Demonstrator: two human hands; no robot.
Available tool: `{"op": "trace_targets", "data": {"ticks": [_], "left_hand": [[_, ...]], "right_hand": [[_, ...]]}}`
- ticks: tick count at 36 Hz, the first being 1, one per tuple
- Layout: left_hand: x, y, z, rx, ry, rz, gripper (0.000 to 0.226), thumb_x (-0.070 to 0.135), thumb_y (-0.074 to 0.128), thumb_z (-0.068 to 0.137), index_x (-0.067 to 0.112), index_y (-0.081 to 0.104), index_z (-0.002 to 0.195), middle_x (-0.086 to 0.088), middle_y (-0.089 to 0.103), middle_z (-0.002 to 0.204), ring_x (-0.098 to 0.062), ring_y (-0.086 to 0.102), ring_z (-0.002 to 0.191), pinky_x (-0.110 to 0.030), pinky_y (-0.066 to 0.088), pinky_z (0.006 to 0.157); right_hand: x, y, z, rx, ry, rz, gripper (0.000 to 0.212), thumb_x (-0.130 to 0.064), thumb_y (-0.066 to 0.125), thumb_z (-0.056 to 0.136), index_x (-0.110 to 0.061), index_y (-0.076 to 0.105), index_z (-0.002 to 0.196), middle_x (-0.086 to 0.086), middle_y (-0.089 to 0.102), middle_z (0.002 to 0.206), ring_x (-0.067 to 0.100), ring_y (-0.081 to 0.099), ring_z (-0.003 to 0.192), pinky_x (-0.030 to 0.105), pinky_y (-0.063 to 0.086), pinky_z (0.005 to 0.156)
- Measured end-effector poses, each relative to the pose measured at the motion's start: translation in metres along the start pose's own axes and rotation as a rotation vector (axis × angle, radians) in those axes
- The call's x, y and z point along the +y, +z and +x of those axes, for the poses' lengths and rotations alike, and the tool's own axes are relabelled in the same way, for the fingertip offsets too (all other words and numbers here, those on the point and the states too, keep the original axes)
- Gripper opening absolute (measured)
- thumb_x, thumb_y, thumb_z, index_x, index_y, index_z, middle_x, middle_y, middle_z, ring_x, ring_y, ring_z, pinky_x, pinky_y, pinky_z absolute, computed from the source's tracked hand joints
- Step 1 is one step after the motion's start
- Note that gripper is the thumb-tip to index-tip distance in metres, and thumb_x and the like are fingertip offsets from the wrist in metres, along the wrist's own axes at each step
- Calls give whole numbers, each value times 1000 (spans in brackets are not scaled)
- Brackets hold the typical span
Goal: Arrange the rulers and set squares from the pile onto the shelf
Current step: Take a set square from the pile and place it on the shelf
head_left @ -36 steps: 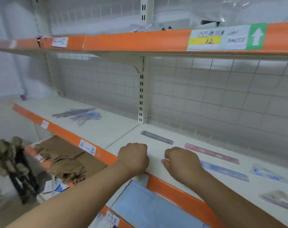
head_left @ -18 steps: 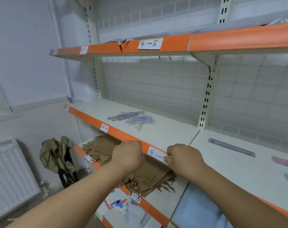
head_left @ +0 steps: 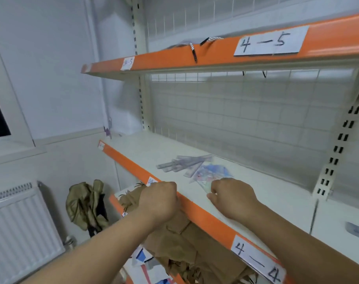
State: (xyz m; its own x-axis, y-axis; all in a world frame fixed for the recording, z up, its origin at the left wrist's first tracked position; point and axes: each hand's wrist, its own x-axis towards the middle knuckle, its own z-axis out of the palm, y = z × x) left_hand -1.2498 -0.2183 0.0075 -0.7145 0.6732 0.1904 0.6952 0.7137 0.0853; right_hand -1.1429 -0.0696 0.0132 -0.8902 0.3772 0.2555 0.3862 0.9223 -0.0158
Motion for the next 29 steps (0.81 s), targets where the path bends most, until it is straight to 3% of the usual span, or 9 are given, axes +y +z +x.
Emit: {"op": "trace_targets", "data": {"ticks": [4,10,13,18,24,29], "left_hand": [[-9,-1,40,-2,-21,-6,23,21,44,92,13,59,108,-5,63,110,-25,58,103,-32,46,81],[-7,7,81,-36,-17,4,24,17,42,92,15,59,109,-3,63,113,-24,57,107,-28,39,76],[-5,12,98,-46,11,-13,22,19,43,92,16,59,107,-3,63,114,-24,57,108,-29,42,80],[-5,22,124,-74,76,-28,24,20,43,91,16,59,109,-4,62,117,-25,57,110,-27,43,83],[-10,27,153,-132,181,-12,26,18,43,92,14,60,111,-7,63,118,-26,58,110,-28,45,85],[-15,29,179,-123,290,-17,35,15,43,91,20,56,122,-6,63,121,-27,57,113,-30,44,88]], "right_hand": [[6,2,36,2,-5,0,31,-40,38,99,-22,58,116,-6,56,123,15,47,121,23,36,79],[25,26,71,-28,61,-52,19,-26,44,96,-21,60,103,-4,62,109,20,60,101,23,34,67],[37,35,81,-13,81,-51,29,-19,45,91,-29,57,116,-10,60,116,18,60,103,23,35,67],[43,44,92,-67,119,-115,20,-16,42,92,-20,59,102,-1,60,109,22,61,97,25,33,66],[35,58,113,-106,134,-77,21,-19,42,94,-15,60,102,1,58,112,22,59,103,24,35,68],[22,63,127,-199,78,-86,31,-30,42,97,-18,56,122,5,43,129,25,50,116,28,37,81]]}}
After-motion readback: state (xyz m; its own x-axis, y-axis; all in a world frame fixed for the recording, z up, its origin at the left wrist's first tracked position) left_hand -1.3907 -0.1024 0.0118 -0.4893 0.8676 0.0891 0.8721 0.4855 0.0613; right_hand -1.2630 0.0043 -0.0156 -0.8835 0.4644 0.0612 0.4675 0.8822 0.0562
